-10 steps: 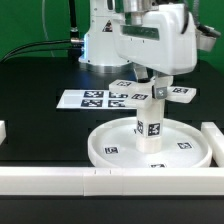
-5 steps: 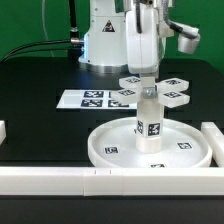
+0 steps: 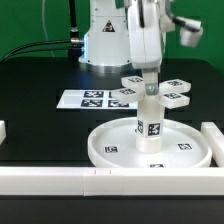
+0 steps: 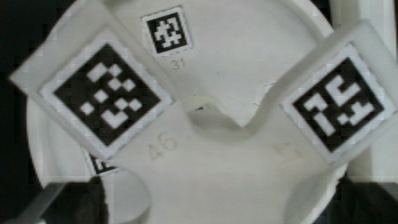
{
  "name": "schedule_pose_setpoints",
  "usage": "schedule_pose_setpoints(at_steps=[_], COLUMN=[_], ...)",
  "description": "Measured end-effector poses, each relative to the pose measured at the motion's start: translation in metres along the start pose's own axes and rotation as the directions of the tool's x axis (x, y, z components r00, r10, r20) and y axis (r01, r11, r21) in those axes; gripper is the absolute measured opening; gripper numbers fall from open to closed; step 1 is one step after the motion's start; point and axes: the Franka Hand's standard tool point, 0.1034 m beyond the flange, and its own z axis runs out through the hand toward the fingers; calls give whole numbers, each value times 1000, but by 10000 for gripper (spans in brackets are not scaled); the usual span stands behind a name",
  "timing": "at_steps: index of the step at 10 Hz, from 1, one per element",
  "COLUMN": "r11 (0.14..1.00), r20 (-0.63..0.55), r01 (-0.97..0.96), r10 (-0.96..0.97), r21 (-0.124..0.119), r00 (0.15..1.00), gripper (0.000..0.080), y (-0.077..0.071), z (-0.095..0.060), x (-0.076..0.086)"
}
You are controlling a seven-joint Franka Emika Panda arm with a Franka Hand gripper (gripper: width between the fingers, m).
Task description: Assemble round table
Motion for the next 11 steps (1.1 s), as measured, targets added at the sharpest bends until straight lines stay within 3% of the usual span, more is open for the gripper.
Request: schedule_pose_setpoints(at_steps=[1, 4, 5, 6, 8, 9, 11], r11=[1000, 995, 957, 903, 765, 743, 613], r20=[7, 2, 0, 4, 16, 18, 28], r01=[18, 101, 285, 423, 641, 666, 788], r10=[-18, -101, -285, -424, -641, -667, -788], r21=[8, -7, -48, -69, -61, -60, -57], r00=[1000, 995, 959, 906, 767, 745, 615], gripper=[646, 649, 649, 649, 649, 649, 649], y=[-2, 1, 3, 0, -7, -7, -7], z=[-2, 1, 4, 3, 2, 1, 2], x=[-1, -1, -4, -7, -9, -10, -9])
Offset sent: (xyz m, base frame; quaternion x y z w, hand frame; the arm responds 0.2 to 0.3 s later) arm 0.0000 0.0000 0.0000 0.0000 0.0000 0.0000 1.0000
